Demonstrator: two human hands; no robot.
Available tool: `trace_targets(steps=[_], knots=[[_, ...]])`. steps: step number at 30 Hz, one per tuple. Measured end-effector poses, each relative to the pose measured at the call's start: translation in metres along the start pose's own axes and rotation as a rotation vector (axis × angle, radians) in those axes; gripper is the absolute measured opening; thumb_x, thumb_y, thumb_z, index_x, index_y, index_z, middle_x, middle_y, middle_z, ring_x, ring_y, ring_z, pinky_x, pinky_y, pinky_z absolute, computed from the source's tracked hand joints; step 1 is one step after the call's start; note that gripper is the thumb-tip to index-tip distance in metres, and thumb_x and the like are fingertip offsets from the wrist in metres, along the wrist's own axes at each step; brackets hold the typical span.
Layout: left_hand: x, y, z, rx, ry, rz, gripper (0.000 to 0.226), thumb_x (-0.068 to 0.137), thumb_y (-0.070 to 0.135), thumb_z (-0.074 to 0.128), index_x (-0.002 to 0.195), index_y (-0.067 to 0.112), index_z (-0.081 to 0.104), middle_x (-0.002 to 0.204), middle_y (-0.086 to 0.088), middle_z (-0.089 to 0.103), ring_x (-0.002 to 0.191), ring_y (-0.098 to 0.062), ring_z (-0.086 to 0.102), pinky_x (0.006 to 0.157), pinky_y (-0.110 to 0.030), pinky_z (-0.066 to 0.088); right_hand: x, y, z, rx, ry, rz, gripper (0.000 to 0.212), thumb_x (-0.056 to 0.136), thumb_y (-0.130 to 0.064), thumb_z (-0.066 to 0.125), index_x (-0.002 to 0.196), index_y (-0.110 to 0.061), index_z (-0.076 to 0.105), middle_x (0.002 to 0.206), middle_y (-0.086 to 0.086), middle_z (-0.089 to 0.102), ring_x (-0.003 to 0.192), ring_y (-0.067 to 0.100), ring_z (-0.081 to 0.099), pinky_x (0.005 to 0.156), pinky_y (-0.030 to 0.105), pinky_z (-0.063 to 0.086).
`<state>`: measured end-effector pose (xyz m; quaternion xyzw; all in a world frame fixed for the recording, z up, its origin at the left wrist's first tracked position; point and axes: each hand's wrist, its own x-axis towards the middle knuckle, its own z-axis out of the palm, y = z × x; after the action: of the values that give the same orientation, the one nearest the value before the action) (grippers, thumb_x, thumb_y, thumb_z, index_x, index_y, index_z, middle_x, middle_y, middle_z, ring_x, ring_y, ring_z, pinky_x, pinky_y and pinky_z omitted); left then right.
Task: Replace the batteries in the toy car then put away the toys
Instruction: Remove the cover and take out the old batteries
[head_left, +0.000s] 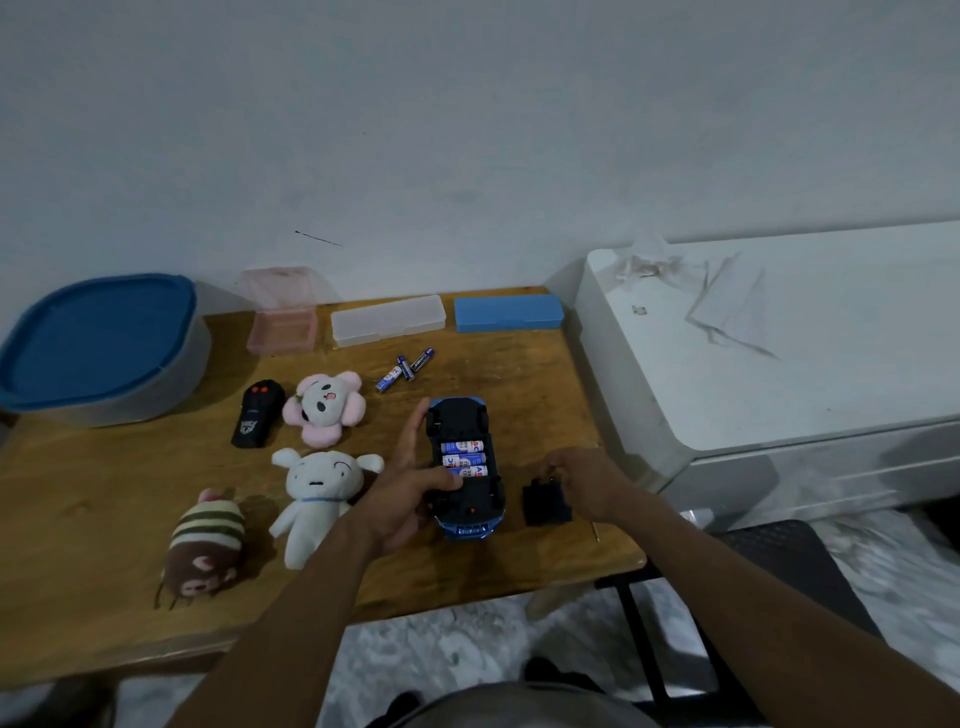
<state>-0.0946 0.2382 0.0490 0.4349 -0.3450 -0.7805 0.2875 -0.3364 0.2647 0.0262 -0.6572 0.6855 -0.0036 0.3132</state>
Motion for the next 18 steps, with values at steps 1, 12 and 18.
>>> trace_targets(steps=[1, 12, 18], knots=[[0.000, -0.001, 0.002, 0.000, -0.003, -0.004, 0.099, 0.081, -0.023, 0.051, 0.141, 0.053, 0.031, 0.134, -0.006, 0.058, 0.113, -0.035, 0.063, 0.087, -0.050, 0.054, 0.000, 0.000, 0.001, -0.005, 0.007, 0.000, 0.038, 0.081, 0.012, 0.052, 0.107, -0.010, 0.068, 0.104, 0.004, 0.061, 0.092, 0.019, 0.057, 0.072, 0.024, 0.046], [-0.005, -0.004, 0.014, 0.022, 0.021, 0.022, 0.098, 0.080, -0.021, 0.052, 0.140, 0.053, 0.032, 0.128, -0.006, 0.063, 0.112, -0.034, 0.064, 0.083, -0.049, 0.055, -0.017, -0.036, -0.025, 0.618, 0.054, 0.190, 0.012, 0.091, -0.017, 0.060, 0.103, -0.021, 0.062, 0.100, 0.007, 0.066, 0.084, 0.021, 0.068, 0.071, 0.031, 0.060], [-0.004, -0.003, 0.013, 0.030, -0.003, 0.073, 0.100, 0.082, -0.020, 0.055, 0.142, 0.054, 0.027, 0.133, -0.005, 0.060, 0.116, -0.034, 0.062, 0.095, -0.057, 0.050, -0.026, -0.080, -0.038, 0.842, 0.012, 0.130, 0.029, 0.090, -0.016, 0.064, 0.117, -0.016, 0.053, 0.096, 0.000, 0.064, 0.083, 0.013, 0.066, 0.058, 0.019, 0.055]])
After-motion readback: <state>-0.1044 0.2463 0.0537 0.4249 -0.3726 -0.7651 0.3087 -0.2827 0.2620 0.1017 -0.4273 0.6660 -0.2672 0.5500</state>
